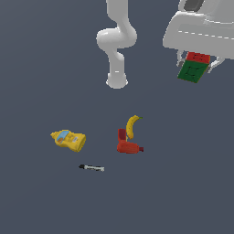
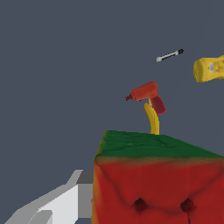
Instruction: Pick up a designated object from a clutter of objects.
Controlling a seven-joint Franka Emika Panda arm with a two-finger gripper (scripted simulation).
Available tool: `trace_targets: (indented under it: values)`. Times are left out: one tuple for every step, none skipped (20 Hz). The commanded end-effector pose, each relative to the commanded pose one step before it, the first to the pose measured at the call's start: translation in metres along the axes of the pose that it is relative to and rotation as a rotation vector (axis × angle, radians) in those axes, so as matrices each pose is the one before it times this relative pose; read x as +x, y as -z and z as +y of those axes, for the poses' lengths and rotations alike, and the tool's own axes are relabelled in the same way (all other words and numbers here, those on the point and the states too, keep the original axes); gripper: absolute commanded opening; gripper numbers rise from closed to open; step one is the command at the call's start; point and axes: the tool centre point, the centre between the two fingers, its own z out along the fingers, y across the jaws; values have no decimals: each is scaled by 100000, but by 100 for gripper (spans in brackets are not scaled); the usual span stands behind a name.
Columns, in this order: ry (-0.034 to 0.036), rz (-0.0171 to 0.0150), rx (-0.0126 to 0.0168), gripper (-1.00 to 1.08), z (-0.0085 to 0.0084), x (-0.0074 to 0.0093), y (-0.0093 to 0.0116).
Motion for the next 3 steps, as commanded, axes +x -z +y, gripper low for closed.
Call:
trace_targets:
  values:
    - [90,114,45,-100,554,274,513]
    - [0,0,0,-100,72,83,66]
    - [-7,44,-53,-100,-4,11,11]
